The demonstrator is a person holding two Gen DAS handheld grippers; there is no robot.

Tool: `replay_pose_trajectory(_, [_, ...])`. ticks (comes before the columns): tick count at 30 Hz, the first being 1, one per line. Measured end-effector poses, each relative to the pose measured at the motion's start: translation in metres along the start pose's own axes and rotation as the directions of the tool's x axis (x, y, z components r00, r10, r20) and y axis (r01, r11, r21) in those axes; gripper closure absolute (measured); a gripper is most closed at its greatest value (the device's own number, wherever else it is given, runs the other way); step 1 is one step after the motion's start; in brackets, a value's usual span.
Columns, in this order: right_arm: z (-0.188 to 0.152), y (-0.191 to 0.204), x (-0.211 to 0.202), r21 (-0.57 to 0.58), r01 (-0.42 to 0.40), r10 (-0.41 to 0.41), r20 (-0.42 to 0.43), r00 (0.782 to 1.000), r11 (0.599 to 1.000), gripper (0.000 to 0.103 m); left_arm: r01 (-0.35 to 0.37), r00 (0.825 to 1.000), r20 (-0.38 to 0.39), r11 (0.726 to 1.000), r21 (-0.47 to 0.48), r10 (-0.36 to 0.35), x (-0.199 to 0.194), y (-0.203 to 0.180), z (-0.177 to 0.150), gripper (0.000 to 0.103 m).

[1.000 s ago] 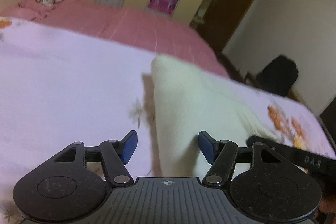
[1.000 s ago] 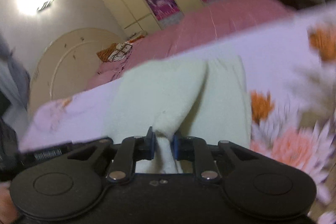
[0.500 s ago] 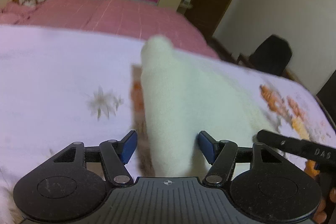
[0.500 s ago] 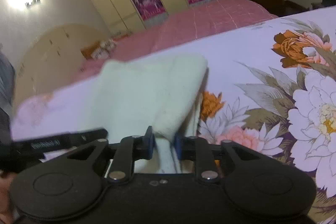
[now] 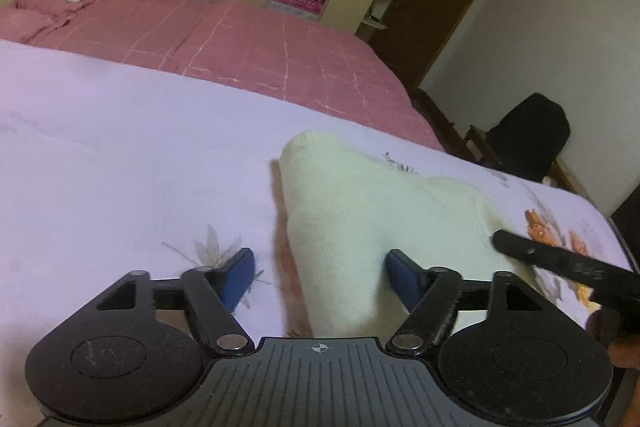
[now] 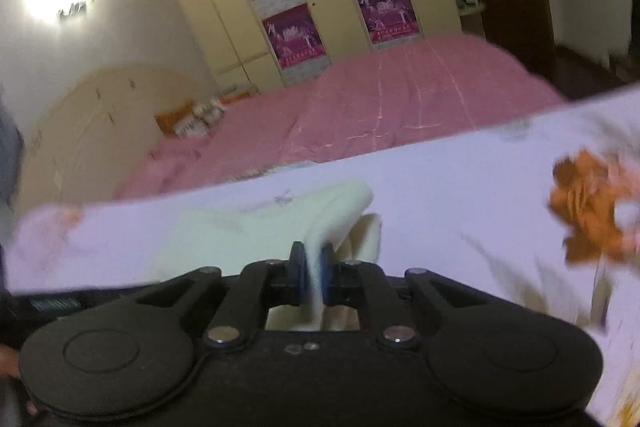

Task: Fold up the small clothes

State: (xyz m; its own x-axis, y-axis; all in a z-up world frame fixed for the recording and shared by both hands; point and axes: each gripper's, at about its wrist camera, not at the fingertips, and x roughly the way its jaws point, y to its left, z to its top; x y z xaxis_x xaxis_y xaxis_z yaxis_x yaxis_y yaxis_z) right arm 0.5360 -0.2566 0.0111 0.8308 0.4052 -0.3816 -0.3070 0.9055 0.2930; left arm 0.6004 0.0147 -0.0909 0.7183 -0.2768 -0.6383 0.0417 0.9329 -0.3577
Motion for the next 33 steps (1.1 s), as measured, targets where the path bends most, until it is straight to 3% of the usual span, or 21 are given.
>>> replay_pose_trajectory(4, [-0.005, -0.003, 0.014, -0.011, 0.047, -0.047, -0.053, 0.997, 0.999, 0.093, -0.029, 1.0, 0.005, 0.999, 0.037, 0.028, -0.013, -0.01, 0.003, 0.026])
replay_pose_trajectory(7, [-0.007, 0.005, -0.021, -0.025, 0.05, -0.05, 0.011, 0.999, 0.998, 0.086, -0.002, 0.997, 0.08, 0.993, 0.116, -0.008, -0.053, -0.019, -0.008, 0.027])
replay_pose_trajectory(9, [-0.016, 0.014, -0.048, -0.077, 0.002, 0.001, 0.047, 0.999, 0.997, 0.084, -0.013, 0.998, 0.066, 0.987, 0.157, 0.003, -0.064, -0.025, -0.021, 0.027])
replay_pose_trajectory(12, [-0.041, 0.037, -0.063, -0.202, -0.026, 0.029, 0.012, 1.0, 0.979, 0.082, -0.036, 0.999, 0.016, 0.98, 0.198, 0.033, -0.06, -0.03, -0.043, 0.027])
replay_pose_trajectory(15, [-0.066, 0.047, -0.053, -0.311, 0.05, -0.061, -0.023, 0.998, 0.949, 0.082, -0.031, 0.999, -0.008, 0.984, 0.176, 0.033, -0.062, -0.026, -0.055, 0.026])
replay_pose_trajectory(18, [-0.06, 0.052, -0.065, -0.292, 0.092, -0.098, -0.008, 0.995, 0.952, 0.081, -0.028, 0.999, 0.028, 0.985, 0.171, 0.024, -0.091, -0.023, -0.062, 0.027])
replay_pose_trajectory(22, [-0.059, 0.06, -0.101, -0.296, 0.067, -0.057, 0.043, 0.997, 0.953, 0.08, -0.026, 1.0, 0.002, 0.985, 0.169, 0.026, -0.108, -0.017, -0.084, 0.027])
replay_pose_trajectory(25, [-0.078, 0.059, -0.107, -0.298, 0.05, -0.054, -0.006, 0.999, 0.953, 0.079, -0.031, 0.999, -0.017, 0.988, 0.15, 0.034, -0.11, -0.014, -0.096, 0.027])
replay_pose_trajectory(29, [-0.102, 0.058, -0.1, -0.31, 0.074, -0.109, -0.096, 0.989, 0.948, 0.078, -0.062, 0.997, -0.023, 0.983, 0.174, 0.067, -0.114, -0.019, -0.102, 0.026])
replay_pose_trajectory(33, [-0.105, 0.054, -0.1, -0.268, 0.096, -0.13, -0.11, 0.985, 0.959, 0.076, -0.076, 0.996, -0.034, 0.979, 0.19, 0.083, -0.12, -0.026, -0.105, 0.026])
